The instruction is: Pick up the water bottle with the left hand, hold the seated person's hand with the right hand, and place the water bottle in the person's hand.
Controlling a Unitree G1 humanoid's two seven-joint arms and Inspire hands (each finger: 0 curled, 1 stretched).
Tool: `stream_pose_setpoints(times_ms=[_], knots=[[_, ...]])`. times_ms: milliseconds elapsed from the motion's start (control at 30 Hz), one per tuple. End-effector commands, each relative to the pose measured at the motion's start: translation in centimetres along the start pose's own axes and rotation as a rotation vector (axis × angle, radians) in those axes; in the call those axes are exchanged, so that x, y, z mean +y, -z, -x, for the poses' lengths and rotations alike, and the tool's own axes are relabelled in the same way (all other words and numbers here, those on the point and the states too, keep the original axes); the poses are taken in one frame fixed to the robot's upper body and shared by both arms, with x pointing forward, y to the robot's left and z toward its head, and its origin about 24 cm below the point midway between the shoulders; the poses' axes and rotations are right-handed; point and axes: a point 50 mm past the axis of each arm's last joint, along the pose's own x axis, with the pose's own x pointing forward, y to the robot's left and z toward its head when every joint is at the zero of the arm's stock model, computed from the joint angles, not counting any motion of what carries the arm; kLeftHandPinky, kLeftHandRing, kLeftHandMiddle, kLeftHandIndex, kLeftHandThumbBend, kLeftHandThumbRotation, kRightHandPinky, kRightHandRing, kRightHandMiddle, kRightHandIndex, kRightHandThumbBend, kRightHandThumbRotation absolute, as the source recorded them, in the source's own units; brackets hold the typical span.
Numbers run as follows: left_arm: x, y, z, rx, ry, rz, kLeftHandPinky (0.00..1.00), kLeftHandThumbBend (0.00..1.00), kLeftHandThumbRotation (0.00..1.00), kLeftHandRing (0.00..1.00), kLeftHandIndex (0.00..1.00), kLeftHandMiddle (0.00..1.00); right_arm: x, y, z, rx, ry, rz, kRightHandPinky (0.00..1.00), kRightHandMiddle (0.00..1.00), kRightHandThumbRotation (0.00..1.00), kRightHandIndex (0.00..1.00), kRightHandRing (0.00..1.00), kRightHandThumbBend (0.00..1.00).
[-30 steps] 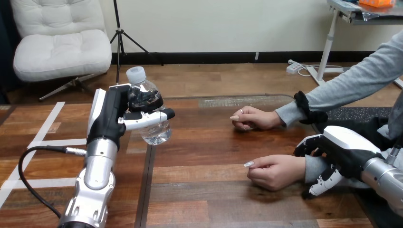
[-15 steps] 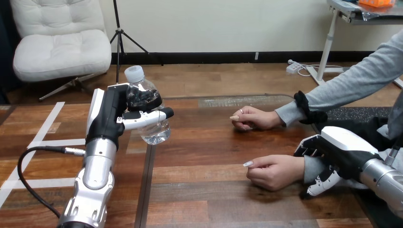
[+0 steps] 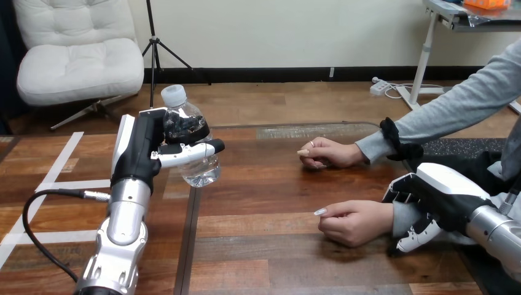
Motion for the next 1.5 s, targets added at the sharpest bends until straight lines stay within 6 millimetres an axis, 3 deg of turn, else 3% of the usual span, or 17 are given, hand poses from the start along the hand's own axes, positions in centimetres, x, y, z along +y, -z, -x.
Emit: stream_pose_setpoints(times_ms=[0,800,1467], knots=[[1.21,-3.09,-1.16,-0.132,-0.041,-0.001,0.22,0.78,0.0,0.29,0.38,0.34,-2.55,-0.74,-0.51,-0.04,0.087,-0.012,0.51,0.56,0.0,0.54,0.53,0.91],[1.22,-3.12,-1.23,-0.135,-0.037,0.0,0.26,0.75,0.0,0.33,0.38,0.37,-2.63,-0.86,-0.44,-0.074,0.118,-0.024,0.37,0.46,0.0,0.46,0.41,0.85],[1.27,-3.14,-1.27,-0.128,-0.039,-0.002,0.25,0.75,0.0,0.32,0.38,0.37,-2.62,-0.85,-0.4,-0.081,0.136,-0.029,0.38,0.45,0.0,0.46,0.41,0.79]])
